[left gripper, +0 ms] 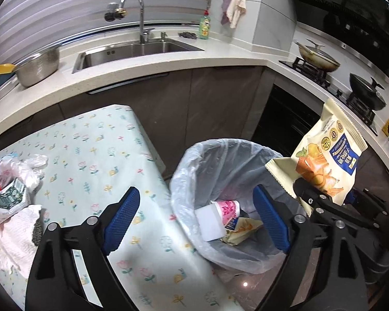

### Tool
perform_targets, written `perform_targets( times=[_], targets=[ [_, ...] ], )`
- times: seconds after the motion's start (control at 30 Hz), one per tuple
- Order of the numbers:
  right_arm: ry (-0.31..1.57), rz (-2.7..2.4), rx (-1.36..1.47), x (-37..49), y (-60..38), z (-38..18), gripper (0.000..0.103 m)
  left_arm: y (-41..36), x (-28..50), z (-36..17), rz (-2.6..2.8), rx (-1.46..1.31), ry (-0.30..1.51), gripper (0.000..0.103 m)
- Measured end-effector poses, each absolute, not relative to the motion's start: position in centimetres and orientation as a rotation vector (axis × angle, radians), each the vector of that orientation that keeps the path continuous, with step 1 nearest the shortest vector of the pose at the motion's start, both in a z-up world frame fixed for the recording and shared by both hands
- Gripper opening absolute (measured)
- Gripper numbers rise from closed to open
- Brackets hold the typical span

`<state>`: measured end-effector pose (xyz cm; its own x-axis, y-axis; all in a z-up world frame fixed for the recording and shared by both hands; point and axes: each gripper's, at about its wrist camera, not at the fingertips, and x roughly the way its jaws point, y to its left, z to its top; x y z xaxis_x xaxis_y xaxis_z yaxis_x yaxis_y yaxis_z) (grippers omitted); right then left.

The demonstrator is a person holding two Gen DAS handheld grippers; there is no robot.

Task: Collect trash
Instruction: 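Release the bread bag into the bin and return both grippers to the table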

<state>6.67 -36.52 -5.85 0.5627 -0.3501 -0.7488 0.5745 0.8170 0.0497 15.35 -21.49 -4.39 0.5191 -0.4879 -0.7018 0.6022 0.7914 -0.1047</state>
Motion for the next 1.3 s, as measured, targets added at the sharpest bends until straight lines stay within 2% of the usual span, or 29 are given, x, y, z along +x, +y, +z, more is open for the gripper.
perform_targets(
  times=[0.17, 0.33, 0.87, 1.3],
  targets=[
    [0.810, -0.544, 0.291, 7.6, -35.8, -5.8, 0.063, -19.6, 16.2, -4.1, -0.616, 0.137, 0.791, 0.085],
    [0.808, -0.551, 0.272, 8.0, -35.1, -5.6, 0.071, -18.0, 16.6, -4.0, -0.592, 0.114, 0.792, 0.085],
    [0.741, -0.464, 0.256, 7.3, -29.5, -2.1, 0.074, -12.1, 15.6, -1.9, -0.518, 0.059, 0.744, 0.086],
    [0.716, -0.296, 0.217, 8.0, -20.4, -0.2, 0.075, -2.3, 15.5, -0.5, -0.349, 0.007, 0.722, 0.088]
  ],
)
